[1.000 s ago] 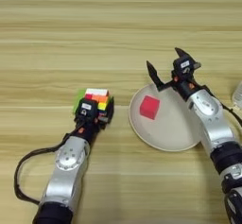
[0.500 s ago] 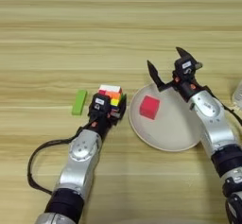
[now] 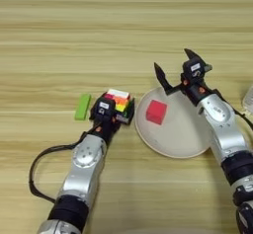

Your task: Move the objects on the table

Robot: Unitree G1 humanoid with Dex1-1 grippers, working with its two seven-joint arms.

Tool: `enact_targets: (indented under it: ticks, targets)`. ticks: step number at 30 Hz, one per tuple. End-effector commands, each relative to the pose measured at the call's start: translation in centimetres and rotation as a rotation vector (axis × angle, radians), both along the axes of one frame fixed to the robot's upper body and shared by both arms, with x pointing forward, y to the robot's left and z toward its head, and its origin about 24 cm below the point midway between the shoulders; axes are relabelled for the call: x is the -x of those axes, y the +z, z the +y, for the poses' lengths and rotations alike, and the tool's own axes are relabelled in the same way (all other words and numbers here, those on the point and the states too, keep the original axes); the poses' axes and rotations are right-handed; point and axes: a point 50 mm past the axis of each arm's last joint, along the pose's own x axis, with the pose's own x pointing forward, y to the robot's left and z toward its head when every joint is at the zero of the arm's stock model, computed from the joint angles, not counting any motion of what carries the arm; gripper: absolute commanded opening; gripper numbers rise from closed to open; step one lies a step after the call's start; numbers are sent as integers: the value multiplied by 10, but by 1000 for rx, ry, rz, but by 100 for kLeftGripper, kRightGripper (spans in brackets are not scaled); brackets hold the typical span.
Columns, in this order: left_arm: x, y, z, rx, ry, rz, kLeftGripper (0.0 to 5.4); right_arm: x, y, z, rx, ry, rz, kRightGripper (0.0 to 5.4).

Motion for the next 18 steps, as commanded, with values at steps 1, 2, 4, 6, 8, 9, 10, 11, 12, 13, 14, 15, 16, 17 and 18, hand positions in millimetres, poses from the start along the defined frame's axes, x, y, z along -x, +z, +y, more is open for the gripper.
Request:
enact_targets:
  ticks: [1,2,4,6,8,9,10,11,12,13,14,15,16,17,18]
  targets:
    - [-2,7,1,-2,4,-33,487,1,-4,-4,0,-19,23,540]
    - [-2,7,0,-2,3,-37,497,1,-4,-4,0,-18,24,540]
    - [-2,8,1,-6,4,-41,512,0,-4,-4,-1,-18,24,540]
    - [-2,10,1,-6,7,-48,538,0,-4,-3,-1,-16,24,540]
    - [-3,13,3,-3,14,-63,538,0,-4,-3,-1,-15,23,540]
    - [-3,14,3,-4,18,-71,538,0,-4,-3,-1,-14,23,540]
    - [-3,16,4,-7,24,-79,538,0,-4,-3,-1,-14,23,540]
    - [-4,18,5,-7,29,-87,538,0,-4,-3,0,-14,23,540]
    - [-4,19,6,-3,31,-94,538,0,-4,-3,0,-14,23,540]
    - [-4,21,6,-2,31,-102,538,0,-4,-3,0,-14,24,540]
    - [-4,23,6,0,30,-109,538,0,-4,-3,0,-13,24,540]
    - [-4,24,6,1,30,-114,538,1,-4,-3,0,-12,25,540]
    - [-4,26,6,0,30,-119,538,1,-5,-2,1,-11,25,540]
    - [-4,27,6,2,31,-123,538,1,-5,-2,1,-11,25,540]
    - [-4,28,6,4,32,-127,538,1,-5,-3,1,-11,24,540]
